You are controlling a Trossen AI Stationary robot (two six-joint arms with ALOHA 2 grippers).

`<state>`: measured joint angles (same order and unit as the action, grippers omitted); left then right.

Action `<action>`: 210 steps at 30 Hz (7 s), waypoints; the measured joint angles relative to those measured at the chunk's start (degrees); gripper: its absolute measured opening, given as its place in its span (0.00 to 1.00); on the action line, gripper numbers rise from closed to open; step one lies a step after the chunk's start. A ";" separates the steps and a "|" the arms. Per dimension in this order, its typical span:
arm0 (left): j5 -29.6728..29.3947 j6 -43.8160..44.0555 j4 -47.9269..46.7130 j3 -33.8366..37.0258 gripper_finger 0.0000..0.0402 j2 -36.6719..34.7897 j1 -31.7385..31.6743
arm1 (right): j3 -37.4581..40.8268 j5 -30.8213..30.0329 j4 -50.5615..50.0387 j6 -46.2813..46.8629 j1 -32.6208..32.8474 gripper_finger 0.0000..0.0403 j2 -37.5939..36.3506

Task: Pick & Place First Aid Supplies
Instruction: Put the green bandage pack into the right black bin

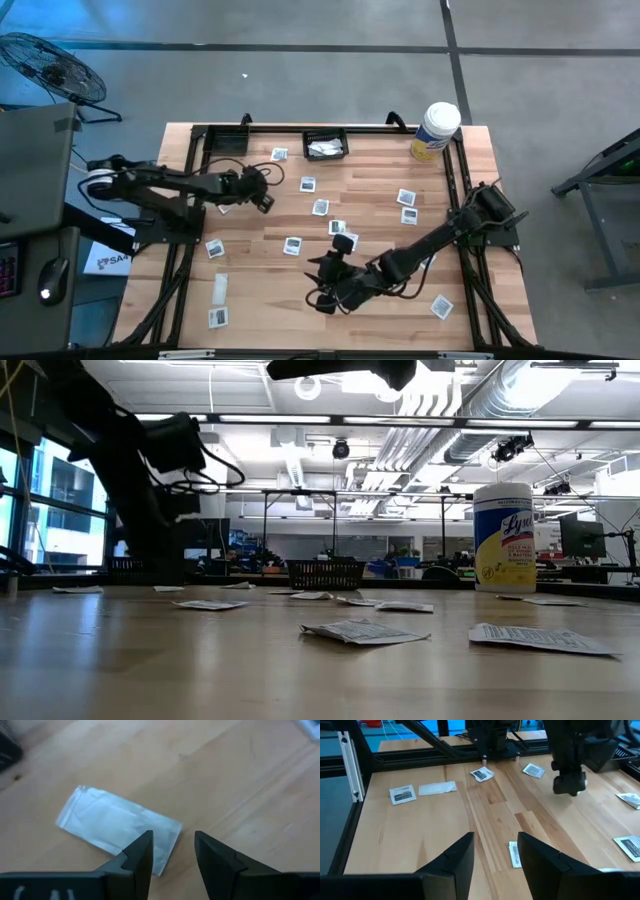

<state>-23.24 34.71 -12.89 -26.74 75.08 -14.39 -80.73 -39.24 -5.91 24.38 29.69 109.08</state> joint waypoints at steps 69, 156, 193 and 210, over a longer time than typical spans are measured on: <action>13.97 -96.39 8.21 -39.37 0.00 27.90 -12.02 | 0.02 2.71 -4.27 -2.40 7.80 0.35 0.09; 8.49 19.24 -26.82 -19.21 0.37 6.64 78.43 | 0.02 8.15 -5.42 2.23 4.07 0.35 0.09; 4.51 -25.42 14.22 -11.91 0.37 7.06 45.58 | 0.02 2.44 0.68 1.09 3.65 0.35 1.16; 2.06 -16.86 -6.41 -9.61 0.37 -15.54 50.05 | 0.02 11.90 22.03 -2.00 -5.08 0.35 13.68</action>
<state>-21.18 17.85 -19.30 -36.35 59.54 35.66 -80.71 -27.35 16.12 22.38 24.61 122.76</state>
